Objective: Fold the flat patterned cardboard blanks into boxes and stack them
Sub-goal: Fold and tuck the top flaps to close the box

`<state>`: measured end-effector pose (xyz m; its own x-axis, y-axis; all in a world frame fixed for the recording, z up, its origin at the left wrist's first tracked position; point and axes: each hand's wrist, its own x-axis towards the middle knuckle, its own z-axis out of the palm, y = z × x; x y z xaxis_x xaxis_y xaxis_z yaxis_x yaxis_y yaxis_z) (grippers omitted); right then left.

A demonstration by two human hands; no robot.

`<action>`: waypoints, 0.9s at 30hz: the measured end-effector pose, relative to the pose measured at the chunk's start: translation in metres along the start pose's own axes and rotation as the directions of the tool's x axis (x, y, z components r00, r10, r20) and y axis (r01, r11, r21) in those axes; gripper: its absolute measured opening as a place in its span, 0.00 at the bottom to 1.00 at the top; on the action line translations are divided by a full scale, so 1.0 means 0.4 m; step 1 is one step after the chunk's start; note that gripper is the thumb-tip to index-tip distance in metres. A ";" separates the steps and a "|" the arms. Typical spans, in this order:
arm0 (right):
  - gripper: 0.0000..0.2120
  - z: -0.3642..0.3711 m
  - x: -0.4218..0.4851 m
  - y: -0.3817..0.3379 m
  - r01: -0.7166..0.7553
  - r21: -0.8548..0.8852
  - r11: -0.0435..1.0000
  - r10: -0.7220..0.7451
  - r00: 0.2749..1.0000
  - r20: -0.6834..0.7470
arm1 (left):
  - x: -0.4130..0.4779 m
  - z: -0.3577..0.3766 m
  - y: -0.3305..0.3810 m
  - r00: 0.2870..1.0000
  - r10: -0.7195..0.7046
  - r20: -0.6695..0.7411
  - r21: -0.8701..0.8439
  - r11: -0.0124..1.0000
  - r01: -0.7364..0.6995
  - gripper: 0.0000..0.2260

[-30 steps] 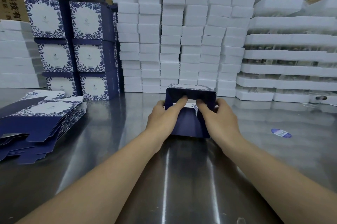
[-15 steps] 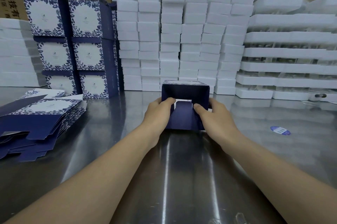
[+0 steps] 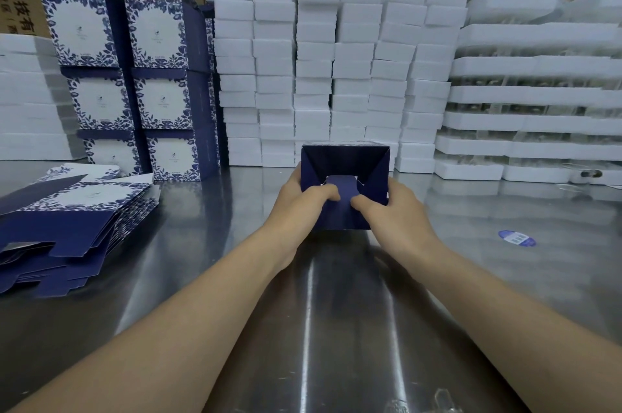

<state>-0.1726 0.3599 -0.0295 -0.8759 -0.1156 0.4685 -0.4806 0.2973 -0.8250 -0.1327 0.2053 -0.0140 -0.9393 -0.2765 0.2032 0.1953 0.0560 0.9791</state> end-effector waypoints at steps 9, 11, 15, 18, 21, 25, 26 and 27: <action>0.09 0.001 0.002 0.005 0.025 0.000 1.000 -0.025 1.000 -0.013 | 0.002 -0.001 -0.005 0.998 0.038 -0.040 0.019 0.999 -0.037 0.20; 0.09 0.002 0.001 0.003 0.025 -0.001 1.000 -0.025 1.000 0.004 | 0.001 0.000 -0.004 0.999 0.040 -0.033 0.024 0.999 -0.039 0.19; 0.07 -0.004 -0.007 -0.015 -0.033 0.066 0.997 0.032 0.999 0.006 | -0.002 -0.001 0.006 0.999 0.033 -0.018 -0.053 0.998 -0.034 0.11; 0.34 -0.012 -0.006 -0.038 -0.190 0.149 0.970 0.187 0.982 0.034 | -0.014 -0.006 0.023 1.000 -0.022 -0.015 -0.190 0.982 0.019 0.16; 0.41 -0.020 -0.001 -0.054 -0.298 0.324 0.898 0.301 0.953 0.042 | -0.012 -0.018 0.039 0.991 -0.090 -0.102 -0.317 0.947 0.053 0.26; 0.28 -0.024 -0.012 -0.074 -0.300 0.347 0.889 0.309 0.951 0.030 | -0.018 -0.022 0.059 0.980 -0.079 -0.181 -0.345 0.939 0.012 0.27; 0.24 -0.023 -0.011 -0.077 -0.265 0.349 0.899 0.281 0.960 0.005 | -0.019 -0.021 0.063 0.979 -0.054 -0.198 -0.339 0.941 -0.017 0.27; 0.17 -0.022 -0.008 -0.078 -0.201 0.353 0.914 0.226 0.974 -0.031 | -0.018 -0.022 0.067 0.976 -0.025 -0.216 -0.341 0.939 -0.052 0.26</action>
<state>-0.1542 0.3592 -0.0024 -0.9600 -0.0156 0.2797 -0.2789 -0.0400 -0.9595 -0.1180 0.2005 0.0109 -0.8607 -0.4786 0.1737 0.3279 -0.2600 0.9082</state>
